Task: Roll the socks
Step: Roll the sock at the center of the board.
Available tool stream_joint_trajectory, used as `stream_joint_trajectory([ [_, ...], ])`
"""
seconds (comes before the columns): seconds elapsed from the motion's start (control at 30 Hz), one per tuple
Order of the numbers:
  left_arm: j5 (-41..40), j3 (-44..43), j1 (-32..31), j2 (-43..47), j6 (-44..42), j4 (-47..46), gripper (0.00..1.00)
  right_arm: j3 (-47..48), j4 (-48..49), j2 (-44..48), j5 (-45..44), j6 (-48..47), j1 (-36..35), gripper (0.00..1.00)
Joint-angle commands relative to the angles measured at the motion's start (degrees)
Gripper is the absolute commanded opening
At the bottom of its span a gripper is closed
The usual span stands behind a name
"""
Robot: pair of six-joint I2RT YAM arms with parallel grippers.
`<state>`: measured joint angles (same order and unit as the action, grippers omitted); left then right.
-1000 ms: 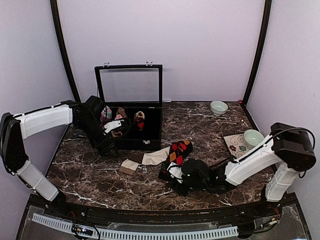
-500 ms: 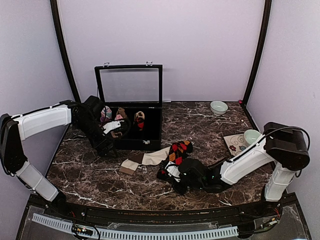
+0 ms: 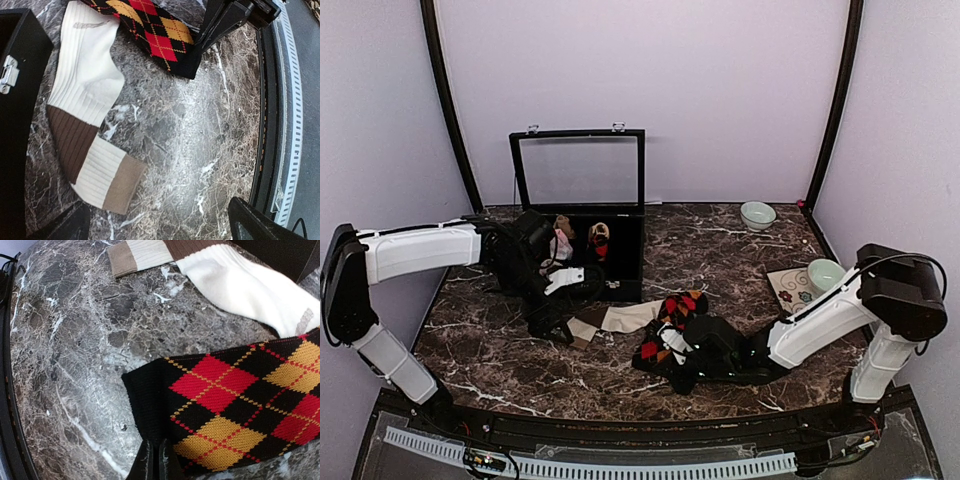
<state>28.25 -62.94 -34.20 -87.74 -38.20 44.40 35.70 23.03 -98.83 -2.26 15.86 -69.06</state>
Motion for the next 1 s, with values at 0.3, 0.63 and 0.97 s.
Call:
stream_joint_trajectory([
  [0.3, 0.48, 6.06, -10.99, 0.91, -6.23, -9.61, 0.94, -6.02, 6.62, -3.0, 11.29, 18.13, 3.61, 0.0],
  [0.63, -1.88, 2.45, -19.59, -5.4, -7.96, -18.73, 0.77, -8.52, 11.9, -7.89, 21.13, 28.0, 8.68, 0.0],
  [0.97, -9.39, -2.15, -23.87, -13.5, -11.66, -24.15, 0.73, -11.47, 17.85, -9.53, 28.08, 32.25, 11.49, 0.0],
])
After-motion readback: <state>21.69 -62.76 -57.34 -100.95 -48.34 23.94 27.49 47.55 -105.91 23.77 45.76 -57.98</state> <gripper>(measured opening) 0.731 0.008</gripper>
